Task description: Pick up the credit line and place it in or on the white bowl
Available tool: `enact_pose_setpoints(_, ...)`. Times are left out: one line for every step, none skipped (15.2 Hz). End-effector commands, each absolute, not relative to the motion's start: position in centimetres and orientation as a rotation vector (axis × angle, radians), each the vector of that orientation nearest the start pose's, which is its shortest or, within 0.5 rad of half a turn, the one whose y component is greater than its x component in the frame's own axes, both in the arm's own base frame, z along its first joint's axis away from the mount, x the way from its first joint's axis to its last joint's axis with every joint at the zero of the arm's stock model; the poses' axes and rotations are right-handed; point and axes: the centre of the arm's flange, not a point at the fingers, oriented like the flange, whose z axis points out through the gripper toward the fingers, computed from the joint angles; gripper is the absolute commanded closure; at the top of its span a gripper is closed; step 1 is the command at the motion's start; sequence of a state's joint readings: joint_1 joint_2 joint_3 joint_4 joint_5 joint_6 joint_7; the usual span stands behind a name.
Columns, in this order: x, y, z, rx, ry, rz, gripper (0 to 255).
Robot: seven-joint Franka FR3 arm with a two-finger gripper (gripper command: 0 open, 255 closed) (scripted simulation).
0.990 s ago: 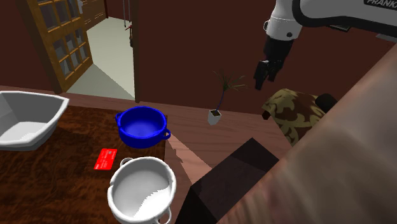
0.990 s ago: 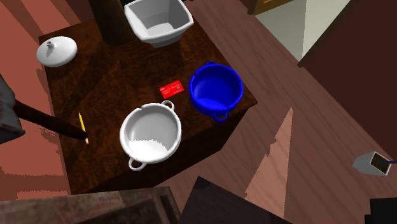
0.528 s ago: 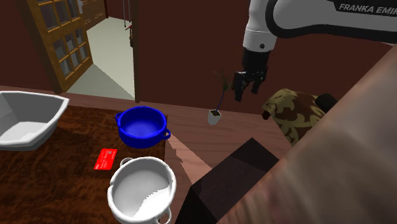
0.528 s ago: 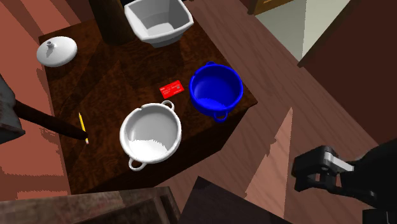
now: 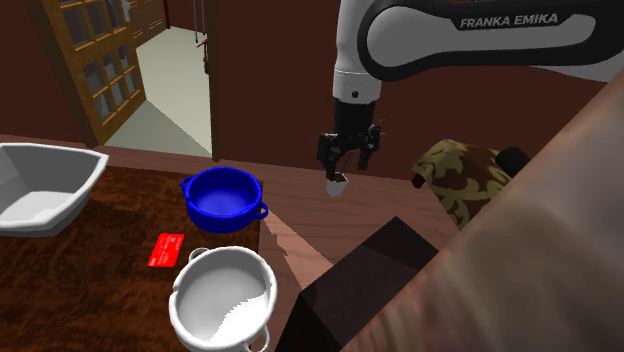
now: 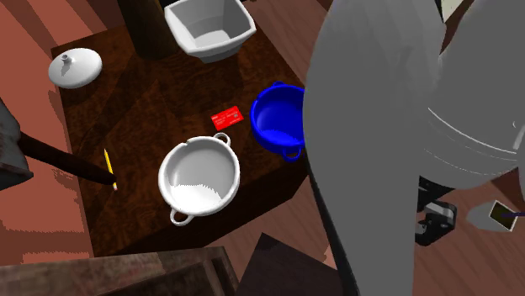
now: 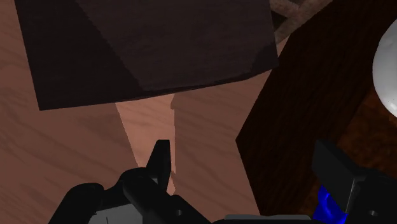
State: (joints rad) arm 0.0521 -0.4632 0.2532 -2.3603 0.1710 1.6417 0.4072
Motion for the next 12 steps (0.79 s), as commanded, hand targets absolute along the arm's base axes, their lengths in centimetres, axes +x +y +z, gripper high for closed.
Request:
enact_pose_setpoints(36.7,16.0,46.2,-3.114,0.323,0.453,0)
enact_pose_setpoints(37.2,17.0,45.5,-3.103,0.342,0.466,0)
enact_pose_setpoints(37.7,18.0,44.9,-3.092,0.362,0.479,0)
enact_pose_setpoints(38.2,18.9,44.2,-3.081,0.381,0.492,0)
enact_pose_setpoints(38.7,19.9,43.6,-3.069,0.401,0.505,0)
enact_pose_setpoints(39.2,20.8,42.9,-3.058,0.420,0.518,0)
enact_pose_setpoints(39.7,21.8,42.3,-3.046,0.439,0.531,0)
enact_pose_setpoints(40.2,22.7,41.7,-3.034,0.458,0.543,0)
enact_pose_setpoints(40.8,23.7,41.0,-3.022,0.477,0.556,0)
enact_pose_setpoints(41.3,24.6,40.4,-3.010,0.495,0.568,0)
enact_pose_setpoints(41.9,25.6,39.8,-2.997,0.514,0.581,0)
enact_pose_setpoints(42.4,26.5,39.1,-2.985,0.533,0.593,0)
